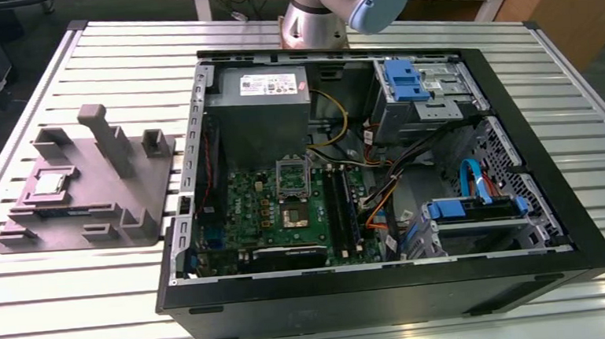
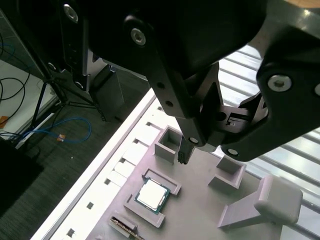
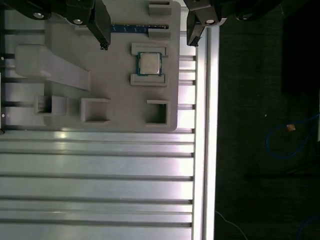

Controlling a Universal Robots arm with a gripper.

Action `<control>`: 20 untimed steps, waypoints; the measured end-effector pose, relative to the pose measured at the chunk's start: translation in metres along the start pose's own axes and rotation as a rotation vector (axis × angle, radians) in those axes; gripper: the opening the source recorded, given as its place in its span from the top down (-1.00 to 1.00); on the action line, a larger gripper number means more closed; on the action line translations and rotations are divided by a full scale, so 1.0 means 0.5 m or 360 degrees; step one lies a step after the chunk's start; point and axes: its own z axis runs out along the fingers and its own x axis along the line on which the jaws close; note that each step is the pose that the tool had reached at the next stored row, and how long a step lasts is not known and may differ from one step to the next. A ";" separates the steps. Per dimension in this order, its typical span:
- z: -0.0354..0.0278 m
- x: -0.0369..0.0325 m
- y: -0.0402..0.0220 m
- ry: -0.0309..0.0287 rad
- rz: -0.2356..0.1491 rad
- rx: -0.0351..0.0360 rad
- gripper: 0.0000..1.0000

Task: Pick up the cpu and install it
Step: 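Pick up the cpu and move it towards the insertion slot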

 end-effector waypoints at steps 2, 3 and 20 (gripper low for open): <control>0.003 0.000 0.000 0.00000 0.0000 0.0000 -0.41; 0.004 0.000 0.000 0.00001 0.0000 0.0000 -0.41; 0.013 0.000 -0.001 -0.00008 0.0000 0.0000 -0.41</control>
